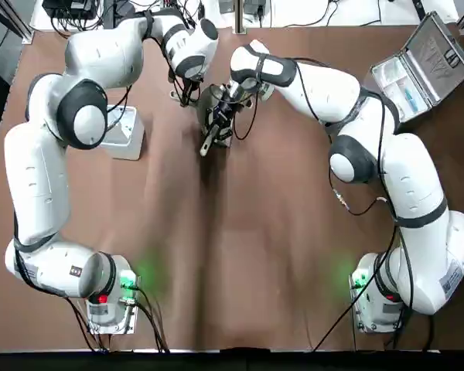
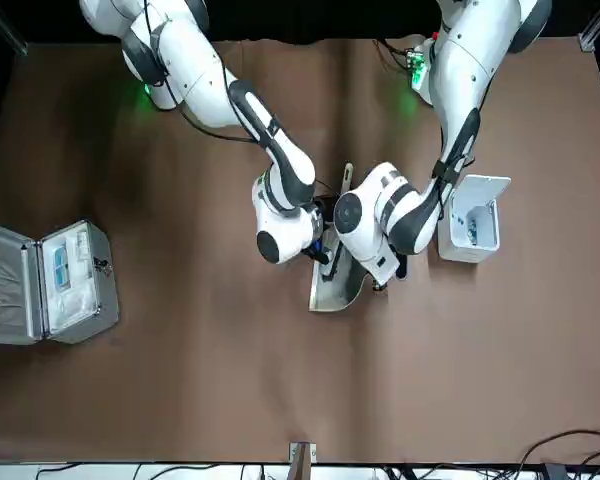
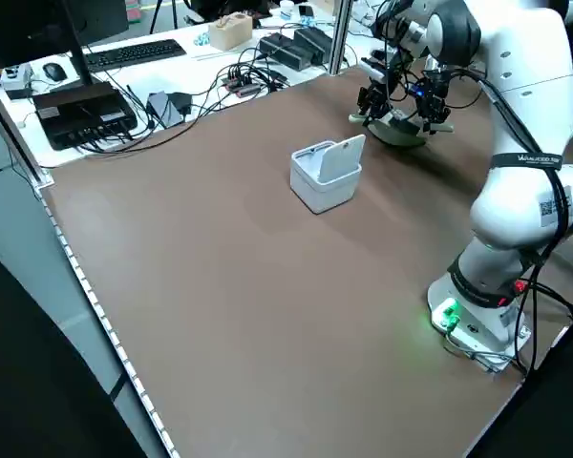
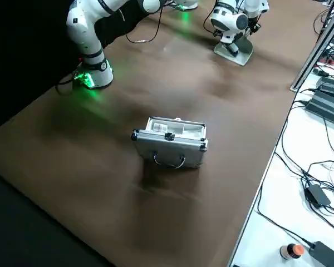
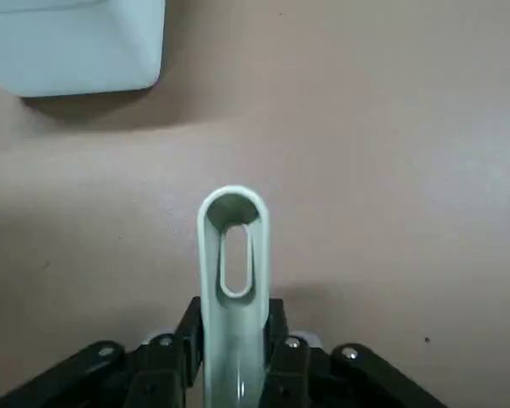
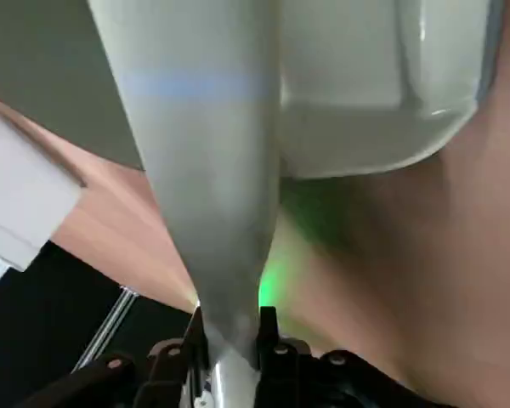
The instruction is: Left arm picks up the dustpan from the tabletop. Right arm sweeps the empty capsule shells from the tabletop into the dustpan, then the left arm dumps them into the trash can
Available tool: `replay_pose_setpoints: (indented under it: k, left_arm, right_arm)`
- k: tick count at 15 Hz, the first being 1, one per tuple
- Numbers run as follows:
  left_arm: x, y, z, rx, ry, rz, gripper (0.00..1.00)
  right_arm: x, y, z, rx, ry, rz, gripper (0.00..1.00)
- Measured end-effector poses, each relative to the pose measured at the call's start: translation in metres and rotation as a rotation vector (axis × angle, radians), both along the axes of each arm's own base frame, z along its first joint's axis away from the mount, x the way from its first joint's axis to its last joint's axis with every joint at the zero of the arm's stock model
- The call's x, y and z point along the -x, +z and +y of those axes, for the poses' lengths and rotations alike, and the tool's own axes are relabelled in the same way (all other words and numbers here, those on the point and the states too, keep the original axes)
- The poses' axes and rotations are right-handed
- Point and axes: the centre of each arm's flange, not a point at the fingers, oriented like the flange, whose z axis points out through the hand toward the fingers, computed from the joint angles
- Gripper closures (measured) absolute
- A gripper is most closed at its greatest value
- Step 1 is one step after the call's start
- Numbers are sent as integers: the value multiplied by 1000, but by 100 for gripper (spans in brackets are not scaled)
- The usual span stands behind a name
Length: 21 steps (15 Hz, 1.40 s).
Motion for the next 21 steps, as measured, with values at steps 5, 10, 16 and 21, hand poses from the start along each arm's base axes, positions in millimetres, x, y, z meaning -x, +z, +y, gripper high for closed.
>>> replay_pose_setpoints:
  k: [5, 10, 16, 21]
  left_arm:
    - [-1, 1, 0, 1, 1, -2, 67]
    - [-5, 5, 1, 5, 6, -11, 67]
    - [-6, 5, 2, 5, 8, -11, 67]
    - [-22, 6, 24, 106, 89, 24, 67]
  right_arm:
    - [-22, 10, -19, -71, -59, 83, 74]
    - [-37, 22, -33, -117, -66, 129, 74]
    - [-34, 36, -32, -132, -29, 162, 74]
    - [-40, 64, -39, -102, -23, 161, 74]
